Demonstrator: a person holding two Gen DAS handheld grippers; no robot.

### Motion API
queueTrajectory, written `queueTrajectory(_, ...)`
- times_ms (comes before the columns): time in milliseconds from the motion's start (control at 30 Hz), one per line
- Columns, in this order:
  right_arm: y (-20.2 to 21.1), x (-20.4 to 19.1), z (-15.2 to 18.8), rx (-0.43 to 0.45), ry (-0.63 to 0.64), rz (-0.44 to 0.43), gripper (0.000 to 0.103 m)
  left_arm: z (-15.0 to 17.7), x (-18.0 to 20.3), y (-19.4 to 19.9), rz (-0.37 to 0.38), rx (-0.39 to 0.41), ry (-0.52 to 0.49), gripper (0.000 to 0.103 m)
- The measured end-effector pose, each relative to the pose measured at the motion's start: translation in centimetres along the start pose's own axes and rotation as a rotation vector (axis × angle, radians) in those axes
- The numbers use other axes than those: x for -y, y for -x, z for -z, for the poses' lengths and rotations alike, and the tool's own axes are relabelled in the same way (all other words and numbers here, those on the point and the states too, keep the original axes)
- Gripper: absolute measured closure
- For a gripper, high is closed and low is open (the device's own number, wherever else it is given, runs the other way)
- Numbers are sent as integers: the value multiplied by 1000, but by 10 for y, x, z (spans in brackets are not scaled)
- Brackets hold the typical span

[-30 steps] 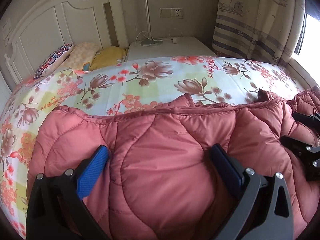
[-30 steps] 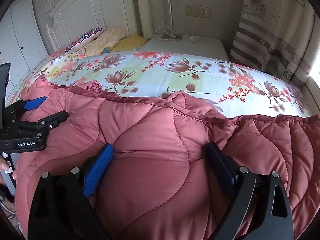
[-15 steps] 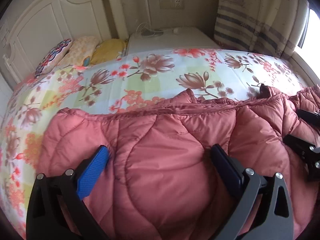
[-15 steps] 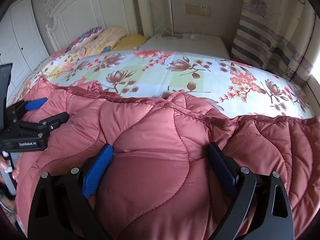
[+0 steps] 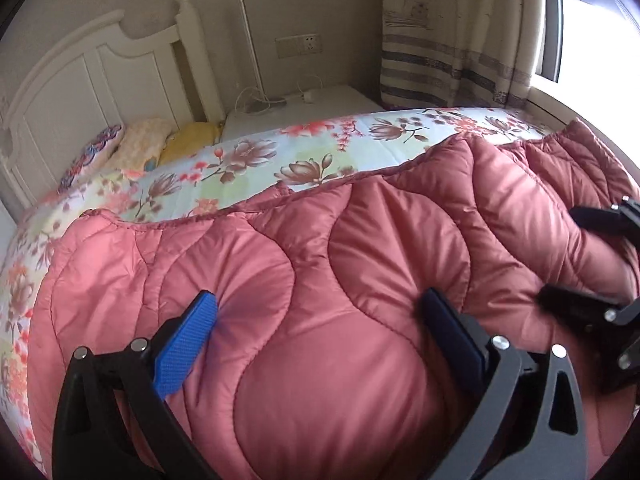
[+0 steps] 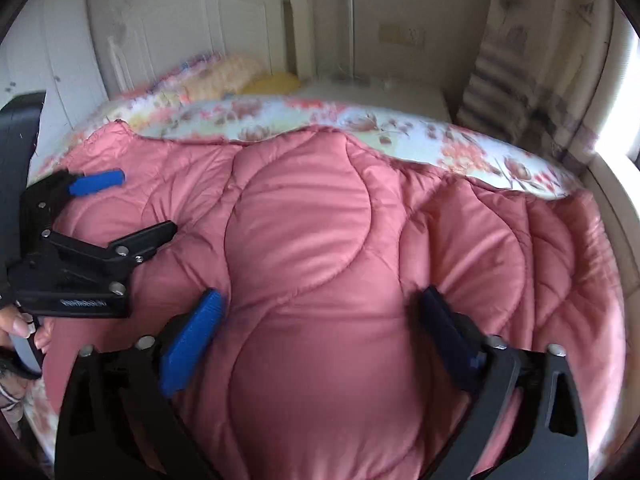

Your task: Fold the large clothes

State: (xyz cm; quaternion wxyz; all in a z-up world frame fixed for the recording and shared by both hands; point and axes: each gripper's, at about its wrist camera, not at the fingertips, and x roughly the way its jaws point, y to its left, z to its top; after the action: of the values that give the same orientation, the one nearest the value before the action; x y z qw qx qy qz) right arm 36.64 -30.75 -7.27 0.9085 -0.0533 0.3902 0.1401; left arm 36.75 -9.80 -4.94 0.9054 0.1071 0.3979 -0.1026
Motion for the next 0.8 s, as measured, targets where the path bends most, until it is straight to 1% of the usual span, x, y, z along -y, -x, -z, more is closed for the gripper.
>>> queueTrajectory(33, -2, 0, -2, -14, -4, 3, 5, 0, 0, -1, 0, -3, -1, 2)
queueTrajectory(100, -5, -3, -3, -20, 13, 20, 4, 0, -1, -3, -1, -5, 0, 2)
queueTrajectory(167, -6, -3, -2, -21, 12, 17, 4, -1, -1, -5, -1, 2, 2, 2)
queueTrajectory(267, -4, -2, 1, -16, 7, 13, 4, 1, 1, -4, -23, 17, -6, 2)
queueTrajectory(400, -8, -6, -1, -21, 17, 33, 4, 5, 7, 0, -55, 26, -22, 2)
queueTrajectory(633, -8, -5, -3, -38, 19, 40, 4, 5, 7, 1, -64, 24, -22, 2)
queueTrajectory(667, -5, -5, -5, -54, 23, 46, 5, 5, 6, 1, -63, 22, -18, 2)
queueTrajectory(700, 3, -6, -7, -70, 25, 74, 5, 5, 6, 1, -64, 22, -14, 2)
queueTrajectory(733, 13, -7, -9, -62, 25, 102, 5, 6, 6, 2, -64, 23, -10, 2)
queueTrajectory(767, 29, -8, -10, -27, 25, 124, 5, 7, 5, 2, -62, 25, -3, 2)
queueTrajectory(800, 45, -8, -9, 18, 27, 129, 5, 7, 4, 2, -60, 26, 0, 2)
